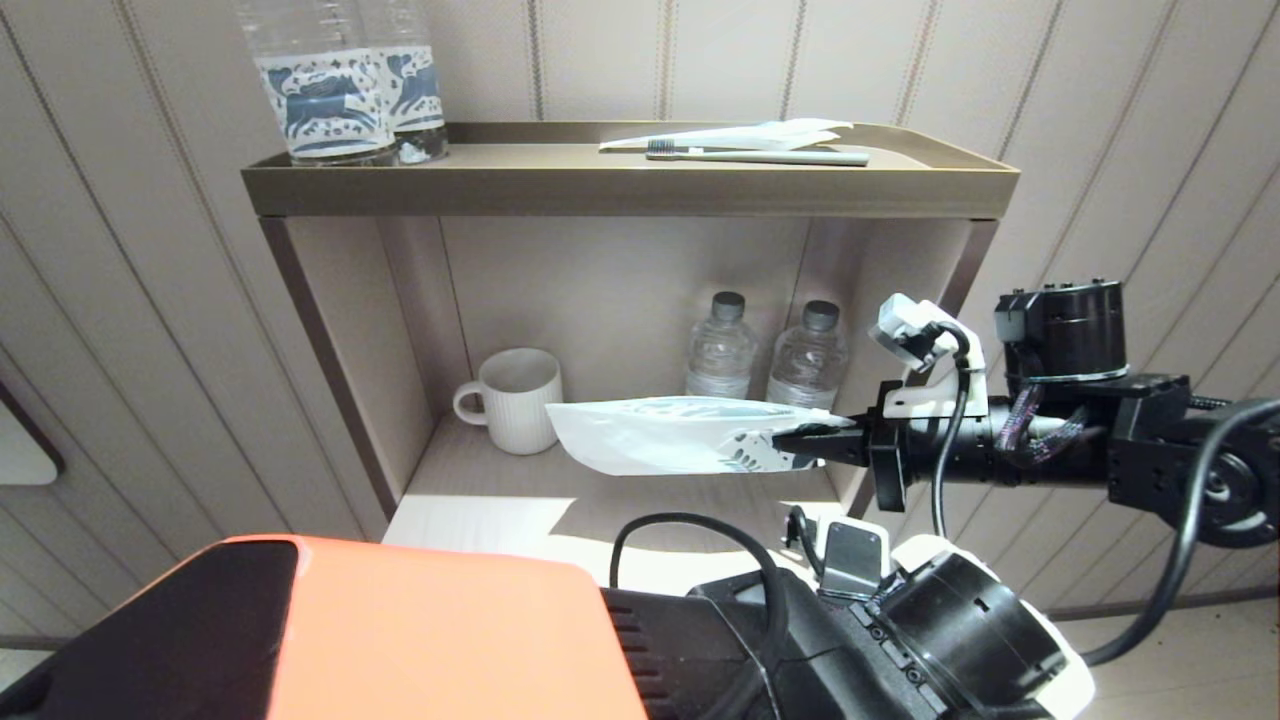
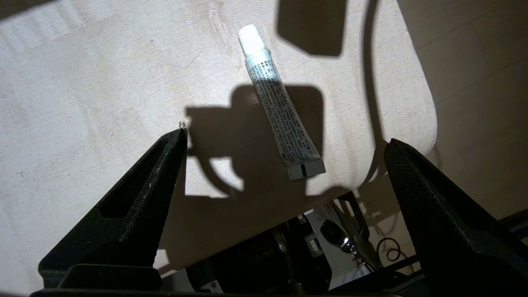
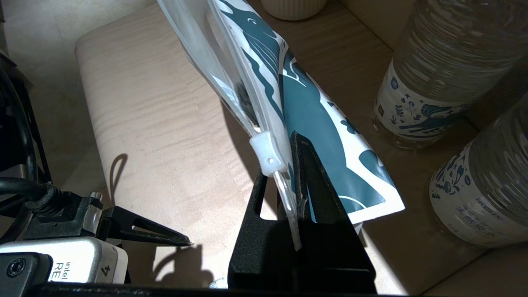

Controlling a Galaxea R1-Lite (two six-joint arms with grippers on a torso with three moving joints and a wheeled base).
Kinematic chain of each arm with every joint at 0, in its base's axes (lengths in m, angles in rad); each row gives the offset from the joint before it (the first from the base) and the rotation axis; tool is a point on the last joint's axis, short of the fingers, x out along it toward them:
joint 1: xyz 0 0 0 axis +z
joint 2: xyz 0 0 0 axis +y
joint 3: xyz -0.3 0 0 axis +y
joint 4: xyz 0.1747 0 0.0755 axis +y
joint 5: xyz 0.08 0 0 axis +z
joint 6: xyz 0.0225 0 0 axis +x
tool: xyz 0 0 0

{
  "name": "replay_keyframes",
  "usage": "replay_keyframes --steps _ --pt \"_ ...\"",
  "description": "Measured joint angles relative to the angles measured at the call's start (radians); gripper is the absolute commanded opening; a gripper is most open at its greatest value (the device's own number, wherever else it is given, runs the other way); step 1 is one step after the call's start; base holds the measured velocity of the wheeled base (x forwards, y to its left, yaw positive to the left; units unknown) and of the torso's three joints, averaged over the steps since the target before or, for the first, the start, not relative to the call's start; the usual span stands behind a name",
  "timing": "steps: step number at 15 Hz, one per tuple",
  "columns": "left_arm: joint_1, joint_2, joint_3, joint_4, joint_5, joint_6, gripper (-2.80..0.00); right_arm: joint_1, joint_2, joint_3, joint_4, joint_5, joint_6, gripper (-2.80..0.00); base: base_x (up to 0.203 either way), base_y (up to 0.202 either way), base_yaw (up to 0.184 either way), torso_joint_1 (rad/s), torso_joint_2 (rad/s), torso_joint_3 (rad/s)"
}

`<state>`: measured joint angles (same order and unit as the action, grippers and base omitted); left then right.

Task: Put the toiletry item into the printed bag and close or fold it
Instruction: Pick up the comb

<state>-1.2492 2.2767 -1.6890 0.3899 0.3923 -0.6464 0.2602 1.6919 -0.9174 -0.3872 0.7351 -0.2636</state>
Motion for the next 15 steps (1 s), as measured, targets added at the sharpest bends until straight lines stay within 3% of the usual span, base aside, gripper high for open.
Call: replay_keyframes --steps 7,13,14,15 --pt "0.024 0.045 -0.074 0.138 0.018 -0.064 0.00 0.001 0.000 0.003 0.000 0.000 0.000 -2.80 0.000 0.000 0.000 0.000 0.00 0.000" --pt "0.036 0.080 -0.143 0.172 0.034 -0.067 0.00 0.001 0.000 0.004 0.000 0.000 0.000 -2.80 0.000 0.000 0.000 0.000 0.00 0.000" --pt "0.036 0.084 -0.144 0.170 0.039 -0.067 -0.69 0.001 0.000 0.004 0.000 0.000 0.000 -2.80 0.000 0.000 0.000 0.000 0.00 0.000" --pt "0.036 0.086 -0.144 0.172 0.042 -0.067 -2.80 0.001 0.000 0.004 0.000 0.000 0.000 -2.80 0.000 0.000 0.000 0.000 0.00 0.000"
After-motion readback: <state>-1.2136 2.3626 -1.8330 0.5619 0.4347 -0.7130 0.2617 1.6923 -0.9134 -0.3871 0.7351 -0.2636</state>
